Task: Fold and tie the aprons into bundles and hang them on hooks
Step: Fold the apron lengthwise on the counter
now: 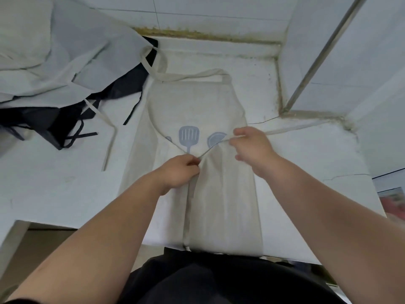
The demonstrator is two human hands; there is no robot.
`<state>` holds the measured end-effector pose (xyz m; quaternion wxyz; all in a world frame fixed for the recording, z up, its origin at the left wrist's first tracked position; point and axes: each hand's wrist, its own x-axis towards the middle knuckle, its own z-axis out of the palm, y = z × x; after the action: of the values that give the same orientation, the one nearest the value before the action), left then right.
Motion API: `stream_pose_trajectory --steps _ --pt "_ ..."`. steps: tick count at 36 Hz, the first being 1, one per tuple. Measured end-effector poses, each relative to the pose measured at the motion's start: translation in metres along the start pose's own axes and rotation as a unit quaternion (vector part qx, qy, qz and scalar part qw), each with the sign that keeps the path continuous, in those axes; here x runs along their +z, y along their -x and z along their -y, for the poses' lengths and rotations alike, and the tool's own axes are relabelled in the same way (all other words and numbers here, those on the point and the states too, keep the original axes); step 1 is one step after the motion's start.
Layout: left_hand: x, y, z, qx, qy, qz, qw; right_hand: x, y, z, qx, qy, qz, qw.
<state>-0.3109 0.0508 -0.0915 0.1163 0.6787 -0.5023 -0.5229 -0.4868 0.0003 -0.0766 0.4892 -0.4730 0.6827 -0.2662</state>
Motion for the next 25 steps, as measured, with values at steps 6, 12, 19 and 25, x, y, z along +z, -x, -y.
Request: stream_pose_trajectory --steps 6,12,19,25 --pt "0.006 0.000 0.003 -0.034 0.217 0.067 0.973 0.021 0.021 -0.016 -0.028 0.149 0.159 0.976" --pt "0.002 0.004 -0.001 -0.039 0.282 0.048 0.957 0.023 0.020 -0.014 -0.017 0.128 0.161 0.979" --pt "-0.038 -0.002 0.007 0.032 0.131 -0.225 0.965 0.033 0.020 -0.007 -0.023 0.236 0.168 0.957" --pt "-0.087 0.002 0.021 0.028 0.075 -0.397 0.914 0.045 0.021 0.000 -0.013 0.337 0.155 0.929"
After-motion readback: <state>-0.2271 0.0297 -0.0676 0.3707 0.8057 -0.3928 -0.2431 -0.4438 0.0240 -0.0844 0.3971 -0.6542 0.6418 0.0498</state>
